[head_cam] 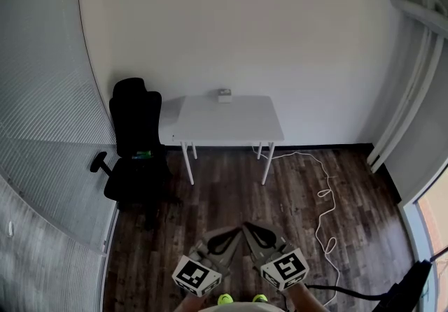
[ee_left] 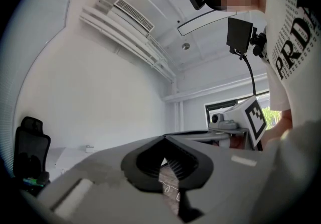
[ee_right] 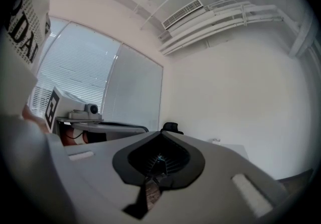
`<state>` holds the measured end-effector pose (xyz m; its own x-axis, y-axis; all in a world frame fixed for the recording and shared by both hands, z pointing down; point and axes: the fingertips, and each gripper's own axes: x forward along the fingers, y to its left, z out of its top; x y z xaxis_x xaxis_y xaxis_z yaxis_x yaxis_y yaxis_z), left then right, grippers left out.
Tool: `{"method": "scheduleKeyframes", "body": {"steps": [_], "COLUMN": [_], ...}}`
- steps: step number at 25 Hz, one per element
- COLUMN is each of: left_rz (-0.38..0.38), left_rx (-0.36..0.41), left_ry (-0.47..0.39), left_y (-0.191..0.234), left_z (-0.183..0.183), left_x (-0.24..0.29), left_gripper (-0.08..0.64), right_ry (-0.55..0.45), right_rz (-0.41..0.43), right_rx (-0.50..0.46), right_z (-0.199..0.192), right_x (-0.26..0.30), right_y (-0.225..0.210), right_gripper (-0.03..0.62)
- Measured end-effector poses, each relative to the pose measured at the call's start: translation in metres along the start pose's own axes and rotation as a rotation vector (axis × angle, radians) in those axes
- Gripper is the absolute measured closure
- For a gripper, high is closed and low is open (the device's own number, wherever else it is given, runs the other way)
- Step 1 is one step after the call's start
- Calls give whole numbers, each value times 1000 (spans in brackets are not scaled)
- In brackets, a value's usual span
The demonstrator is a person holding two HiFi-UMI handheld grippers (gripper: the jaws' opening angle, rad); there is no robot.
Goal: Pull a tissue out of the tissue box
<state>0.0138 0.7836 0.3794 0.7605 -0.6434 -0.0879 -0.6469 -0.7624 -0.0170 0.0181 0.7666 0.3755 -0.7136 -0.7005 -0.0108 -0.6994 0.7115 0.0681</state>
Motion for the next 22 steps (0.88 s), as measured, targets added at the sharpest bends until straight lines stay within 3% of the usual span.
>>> {"method": "scheduleKeyframes", "body": {"steps": [12,22], "left_rz": [-3,40], "left_rx": [-33,-23], "left_ry": [-17,29], "left_y": [4,38], "left_z": [-6,-21], "left_x": [-13,27], "left_gripper": [565,565], "right_ry": [29,29], "right_rz": [-31,14], "right_rx": [13,37], "right_z": [-15,-23], "right_x": [4,35], "right_y": [13,-31], "right_gripper": [583,584]}}
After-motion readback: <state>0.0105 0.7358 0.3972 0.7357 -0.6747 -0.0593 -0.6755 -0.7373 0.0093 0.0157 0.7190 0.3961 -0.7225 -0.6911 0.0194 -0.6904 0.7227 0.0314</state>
